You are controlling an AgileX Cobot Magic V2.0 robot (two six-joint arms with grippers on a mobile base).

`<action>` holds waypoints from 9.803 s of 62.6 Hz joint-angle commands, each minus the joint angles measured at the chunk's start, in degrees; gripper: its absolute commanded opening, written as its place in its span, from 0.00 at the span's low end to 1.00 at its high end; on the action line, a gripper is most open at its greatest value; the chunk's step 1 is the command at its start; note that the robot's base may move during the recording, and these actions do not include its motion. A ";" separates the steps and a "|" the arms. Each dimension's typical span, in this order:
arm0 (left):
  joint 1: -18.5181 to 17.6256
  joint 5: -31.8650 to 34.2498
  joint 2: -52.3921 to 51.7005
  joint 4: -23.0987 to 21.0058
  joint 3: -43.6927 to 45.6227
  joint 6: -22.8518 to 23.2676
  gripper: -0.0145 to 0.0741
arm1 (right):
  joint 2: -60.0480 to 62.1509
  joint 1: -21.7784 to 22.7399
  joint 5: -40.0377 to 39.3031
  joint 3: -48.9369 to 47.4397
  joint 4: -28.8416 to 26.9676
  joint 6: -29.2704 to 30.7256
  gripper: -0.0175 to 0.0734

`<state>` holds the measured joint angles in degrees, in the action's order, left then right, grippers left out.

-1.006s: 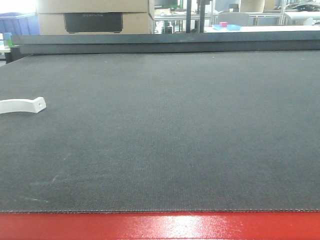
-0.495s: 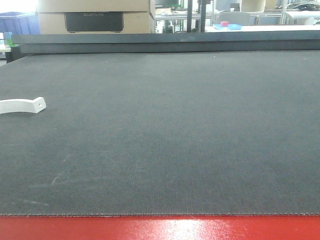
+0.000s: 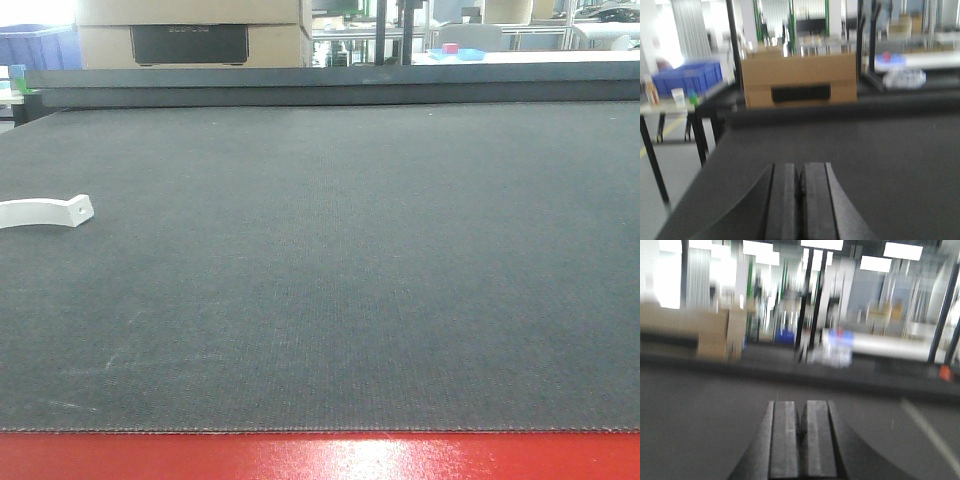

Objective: Grab PVC pipe and place in blue bin
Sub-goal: 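Lower both grippers toward the white curved PVC pipe piece, then close right then left gripper on opposite ends of the white arc, then lift the white arc off the table with both grippers, then drive the base away from the table holding the arc in both grippers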

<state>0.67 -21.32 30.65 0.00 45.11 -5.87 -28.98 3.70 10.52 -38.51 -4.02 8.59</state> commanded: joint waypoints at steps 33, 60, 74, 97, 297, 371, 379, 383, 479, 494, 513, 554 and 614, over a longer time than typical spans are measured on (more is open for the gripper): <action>0.31 -6.45 34.94 -7.97 1.32 -0.12 0.04 | -37.58 -0.22 15.33 -1.37 -7.25 0.57 0.01; 0.31 -7.63 37.66 -10.93 1.32 -0.12 0.04 | -44.74 1.76 27.98 -8.37 -8.94 -8.05 0.03; 0.31 -7.87 37.66 -14.03 1.32 -0.12 0.04 | -53.06 1.90 40.06 -20.80 4.56 -23.80 0.03; 0.31 -10.02 37.66 -16.24 1.32 -0.12 0.04 | -63.90 1.90 44.91 -25.41 3.45 -26.82 0.28; 9.28 -30.35 75.44 -1.28 28.75 -1.49 0.39 | -53.16 -11.63 36.74 -25.32 3.32 -19.38 0.01; 2.23 -30.89 46.93 -9.91 28.85 -0.08 0.04 | -39.32 -11.63 26.93 -25.54 4.02 -13.00 0.01; -1.79 -23.34 41.55 -11.31 27.62 -0.08 0.04 | -37.70 -11.63 26.82 -25.54 4.89 -12.99 0.01; -3.61 -19.62 38.51 -11.89 25.87 -0.08 0.04 | -37.11 -11.63 26.37 -25.43 5.02 -12.99 0.01; -8.26 7.68 4.09 -8.46 -0.52 -0.08 0.04 | 1.86 -11.63 9.52 -3.12 6.55 -12.99 0.01; -8.26 7.68 4.09 -8.46 -0.52 -0.08 0.04 | 1.86 -11.63 7.98 -3.12 6.55 -12.99 0.01; -8.26 7.68 4.09 -8.46 -0.52 -0.08 0.04 | 1.86 -11.63 7.98 -3.12 6.55 -12.99 0.01; -8.26 7.68 4.09 -8.46 -0.52 -0.08 0.04 | 1.86 -11.63 7.98 -3.12 6.55 -12.99 0.01; -8.26 7.68 4.09 -8.46 -0.52 -0.08 0.04 | 1.86 -11.63 7.98 -3.12 6.55 -12.99 0.01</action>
<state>-7.54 -15.05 35.16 -8.32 44.48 -6.07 -27.36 -7.76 20.29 -41.62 1.86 -4.78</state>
